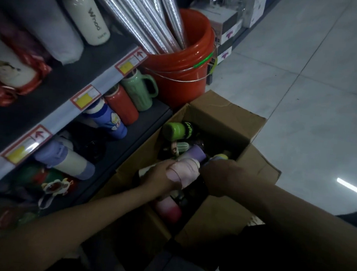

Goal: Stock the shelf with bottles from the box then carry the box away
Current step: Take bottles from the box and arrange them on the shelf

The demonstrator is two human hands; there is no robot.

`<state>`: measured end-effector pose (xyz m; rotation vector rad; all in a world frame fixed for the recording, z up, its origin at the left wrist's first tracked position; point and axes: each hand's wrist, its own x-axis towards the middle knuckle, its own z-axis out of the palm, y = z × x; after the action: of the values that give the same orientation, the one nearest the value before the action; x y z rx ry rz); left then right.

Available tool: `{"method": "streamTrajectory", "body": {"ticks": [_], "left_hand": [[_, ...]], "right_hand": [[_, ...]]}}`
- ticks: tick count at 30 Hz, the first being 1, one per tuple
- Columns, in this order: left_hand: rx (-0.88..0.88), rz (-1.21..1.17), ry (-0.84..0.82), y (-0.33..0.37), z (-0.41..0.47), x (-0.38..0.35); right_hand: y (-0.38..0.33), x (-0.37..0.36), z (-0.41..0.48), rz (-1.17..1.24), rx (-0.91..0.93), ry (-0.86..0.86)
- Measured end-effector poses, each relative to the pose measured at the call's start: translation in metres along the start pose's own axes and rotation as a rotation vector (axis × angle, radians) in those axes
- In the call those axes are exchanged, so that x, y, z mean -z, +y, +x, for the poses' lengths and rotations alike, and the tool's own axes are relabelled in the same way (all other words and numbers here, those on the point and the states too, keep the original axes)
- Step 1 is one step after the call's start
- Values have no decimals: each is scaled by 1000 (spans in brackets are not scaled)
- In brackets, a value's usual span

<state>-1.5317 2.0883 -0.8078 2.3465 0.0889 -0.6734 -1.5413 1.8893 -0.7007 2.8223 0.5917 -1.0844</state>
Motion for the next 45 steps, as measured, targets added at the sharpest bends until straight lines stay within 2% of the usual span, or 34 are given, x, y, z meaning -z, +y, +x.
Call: {"method": "streamTrajectory", "body": {"ticks": [5,12,14,17,19,22,24,28,31,36,40,45], "left_hand": [[76,-389,53,8,-54,73],[197,-862,185,-9,-130,141],[204,-993,185,-17,-147,148],[178,-1124,178,-25,-163,150],[108,-1135,193,-33,-167,148],[-83,-1057,228,-47,-168,143],[-209,-952,244,-52,-168,141],[-338,-837,269,-55,-166,140],[-387,-785,314,-56,-164,144],[-448,-745,427,-59,-168,145],[-429,-753,458,-60,-170,144],[-381,-963,355,-50,-171,158]], "right_hand": [[-25,39,-11,16,-59,136],[-74,73,-17,366,-18,227],[-89,76,-18,575,39,208],[-110,76,-19,1080,96,94],[-118,75,-17,1263,78,71],[-120,70,-11,1264,99,338],[-118,70,-12,1267,222,515],[-127,64,-10,1032,490,650],[-138,55,-2,810,516,740],[-148,56,0,813,558,787],[-155,60,0,793,553,729],[-168,81,-5,1092,585,670]]}}
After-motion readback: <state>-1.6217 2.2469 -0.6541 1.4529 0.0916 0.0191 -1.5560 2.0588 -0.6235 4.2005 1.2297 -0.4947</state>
